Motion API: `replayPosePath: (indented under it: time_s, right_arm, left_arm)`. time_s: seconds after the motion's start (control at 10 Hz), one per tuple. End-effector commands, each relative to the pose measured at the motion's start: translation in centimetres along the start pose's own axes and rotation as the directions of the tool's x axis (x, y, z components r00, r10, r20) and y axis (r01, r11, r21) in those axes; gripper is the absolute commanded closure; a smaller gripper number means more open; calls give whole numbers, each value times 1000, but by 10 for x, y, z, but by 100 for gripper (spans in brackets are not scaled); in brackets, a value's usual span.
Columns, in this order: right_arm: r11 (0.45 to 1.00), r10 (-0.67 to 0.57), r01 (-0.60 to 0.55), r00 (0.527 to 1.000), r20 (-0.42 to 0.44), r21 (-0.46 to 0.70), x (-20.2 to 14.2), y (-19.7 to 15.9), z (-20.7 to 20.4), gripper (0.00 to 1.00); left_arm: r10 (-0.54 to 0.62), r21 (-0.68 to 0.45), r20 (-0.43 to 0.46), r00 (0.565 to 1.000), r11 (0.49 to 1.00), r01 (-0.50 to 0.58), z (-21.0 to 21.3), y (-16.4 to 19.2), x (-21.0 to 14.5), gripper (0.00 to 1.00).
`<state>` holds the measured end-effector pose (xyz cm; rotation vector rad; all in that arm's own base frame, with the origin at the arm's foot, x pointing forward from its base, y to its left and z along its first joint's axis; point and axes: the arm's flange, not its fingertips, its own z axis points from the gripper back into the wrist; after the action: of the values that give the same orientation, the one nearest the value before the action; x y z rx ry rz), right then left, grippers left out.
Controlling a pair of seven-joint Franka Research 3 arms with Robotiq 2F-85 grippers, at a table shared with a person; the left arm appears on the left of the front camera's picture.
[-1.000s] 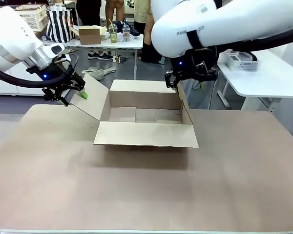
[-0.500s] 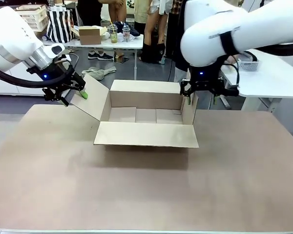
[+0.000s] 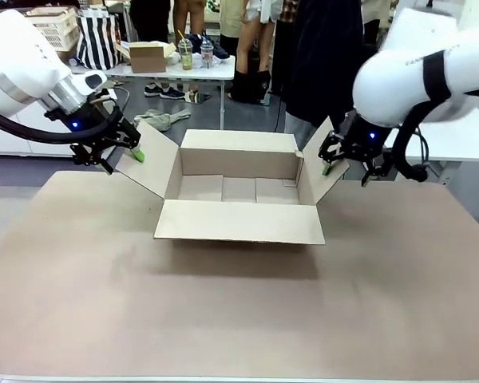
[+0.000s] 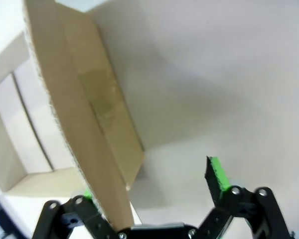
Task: Pack the gift set into the box.
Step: Place both hands on the side flaps of the Package Box and spread them outward.
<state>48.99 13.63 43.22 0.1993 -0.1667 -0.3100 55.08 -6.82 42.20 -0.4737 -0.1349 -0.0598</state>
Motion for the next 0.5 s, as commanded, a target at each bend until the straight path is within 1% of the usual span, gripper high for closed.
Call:
replayPosePath:
  time_s: [0.0,0.1,0.4]
  right_arm:
    - [984,60,-53,998,-36,171,-3,-31,-14,0]
    - [1000,0,0,1000,0,0,0,0,0,0]
    - [1000,0,0,1000,0,0,0,0,0,0]
  left_arm:
    - [10,13,1,1000,1000,-10,1,-1,0,0]
    - [10,13,1,1000,1000,-10,1,-1,0,0]
    - [10,13,1,1000,1000,-10,1,-1,0,0]
